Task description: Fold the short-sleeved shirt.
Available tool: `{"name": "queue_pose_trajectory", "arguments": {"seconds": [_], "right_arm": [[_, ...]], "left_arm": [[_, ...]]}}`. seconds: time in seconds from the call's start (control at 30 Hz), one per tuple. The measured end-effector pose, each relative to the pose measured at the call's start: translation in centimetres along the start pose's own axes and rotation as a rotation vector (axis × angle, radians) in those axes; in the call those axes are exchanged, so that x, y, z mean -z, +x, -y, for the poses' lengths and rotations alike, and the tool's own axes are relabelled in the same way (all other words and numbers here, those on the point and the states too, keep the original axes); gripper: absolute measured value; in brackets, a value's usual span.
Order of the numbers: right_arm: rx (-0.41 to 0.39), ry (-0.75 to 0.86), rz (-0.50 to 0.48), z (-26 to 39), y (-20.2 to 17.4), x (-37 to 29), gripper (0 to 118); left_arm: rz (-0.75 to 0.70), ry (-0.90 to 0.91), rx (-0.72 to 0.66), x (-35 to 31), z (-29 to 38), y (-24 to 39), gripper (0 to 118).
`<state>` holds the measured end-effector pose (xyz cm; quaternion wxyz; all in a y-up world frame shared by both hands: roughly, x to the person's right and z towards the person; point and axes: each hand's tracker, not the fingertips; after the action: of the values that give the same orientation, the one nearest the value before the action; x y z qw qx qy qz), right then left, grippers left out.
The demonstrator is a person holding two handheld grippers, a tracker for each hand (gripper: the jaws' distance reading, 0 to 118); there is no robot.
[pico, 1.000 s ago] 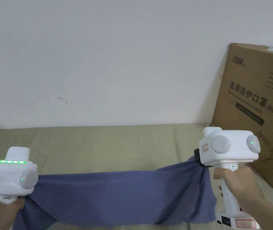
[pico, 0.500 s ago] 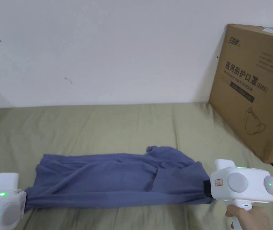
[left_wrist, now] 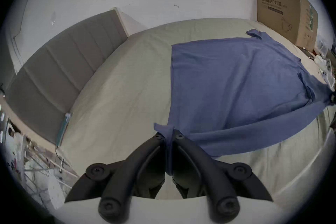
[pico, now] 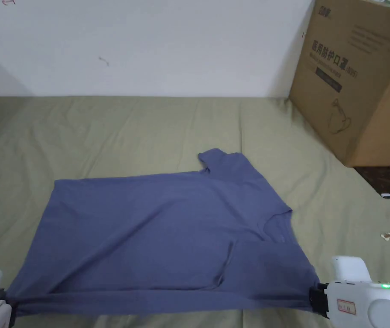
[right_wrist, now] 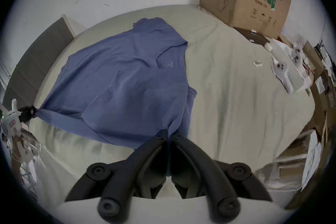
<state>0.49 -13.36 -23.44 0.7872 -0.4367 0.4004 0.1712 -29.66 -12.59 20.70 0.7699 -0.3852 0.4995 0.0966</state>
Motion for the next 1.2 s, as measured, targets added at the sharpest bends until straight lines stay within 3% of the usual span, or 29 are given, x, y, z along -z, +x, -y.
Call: {"name": "queue_pose_trajectory", "arguments": {"seconds": [0.1, 0.2, 0.3, 0.33, 0.37, 0.4, 0.43, 0.47, 0.53, 0.57, 0.7, 0.73, 0.77, 0.8, 0.83, 0.87, 0.97, 1.07, 1.1, 1.17, 1.2], "right_arm": [[-0.021, -0.026, -0.008, 2.6, 0.4, -1.0, 2], [0.032, -0.056, -0.031, 3.8, 1.3, -0.8, 2], [0.036, -0.056, -0.022, 3.9, 1.2, -0.2, 2], [0.04, -0.051, -0.021, 3.8, 1.1, -0.1, 3], [0.036, -0.048, -0.023, 3.7, 1.1, 0.0, 13], [0.024, -0.049, -0.019, 3.6, 1.0, 0.1, 34], [0.008, -0.049, -0.006, 3.6, 0.8, 0.2, 63], [-0.008, -0.059, 0.009, 3.5, 0.8, 0.2, 63], [-0.02, -0.055, 0.024, 3.6, 0.6, -0.3, 68], [-0.026, -0.048, 0.023, 3.6, 0.6, -0.7, 68], [-0.044, -0.003, -0.004, 3.2, 0.3, -2.4, 66], [-0.057, 0.016, -0.021, 3.1, 0.1, -2.8, 61], [-0.065, 0.023, -0.025, 3.1, -0.2, -3.2, 50], [-0.068, 0.036, -0.024, 3.1, -0.9, -3.9, 27], [-0.069, 0.041, -0.024, 3.1, -1.3, -4.1, 0], [-0.05, 0.048, -0.024, 3.2, -1.5, -4.3, 0], [0.015, 0.045, -0.075, 3.4, -2.3, -5.5, 0], [0.014, 0.028, -0.066, 3.5, -2.3, -4.5, 0], [0.013, 0.026, -0.065, 3.5, -2.3, -4.4, 0], [0.008, 0.013, -0.061, 3.5, -2.3, -4.0, 0], [0.011, 0.011, -0.061, 3.9, -2.1, -3.6, 0]], "left_arm": [[0.017, -0.026, -0.046, -0.7, 2.2, -0.8, 4], [0.026, -0.041, -0.081, -0.9, 3.5, -1.1, 4], [0.034, -0.05, -0.069, -0.7, 3.7, -0.6, 7], [0.032, -0.047, -0.054, -0.7, 3.7, -0.4, 15], [0.034, -0.047, -0.044, -0.7, 3.5, -0.4, 30], [0.034, -0.053, -0.041, -0.7, 3.3, -0.4, 52], [0.037, -0.065, -0.041, -0.7, 3.1, -0.4, 87], [0.066, -0.092, -0.052, -0.7, 3.1, -0.5, 87], [0.127, -0.109, -0.109, -1.1, 3.1, -1.0, 102], [0.15, -0.1, -0.141, -1.9, 3.1, -1.3, 103], [0.188, -0.107, -0.229, -3.8, 3.2, -2.4, 101], [0.214, -0.109, -0.258, -4.3, 3.6, -2.6, 94], [0.242, -0.091, -0.29, -4.9, 3.9, -2.8, 78], [0.254, -0.087, -0.303, -5.4, 4.2, -2.9, 53], [0.239, -0.088, -0.292, -5.9, 4.6, -2.8, 13], [0.234, -0.086, -0.291, -6.2, 5.1, -2.6, 3], [0.258, -0.147, -0.313, -6.3, 6.5, -2.9, 0], [0.238, -0.137, -0.317, -6.2, 7.4, -3.3, 0], [0.209, -0.132, -0.291, -6.1, 7.3, -3.4, 9], [0.201, -0.131, -0.287, -5.9, 6.8, -4.0, 80], [0.203, -0.145, -0.288, -5.6, 6.4, -4.2, 106]]}}
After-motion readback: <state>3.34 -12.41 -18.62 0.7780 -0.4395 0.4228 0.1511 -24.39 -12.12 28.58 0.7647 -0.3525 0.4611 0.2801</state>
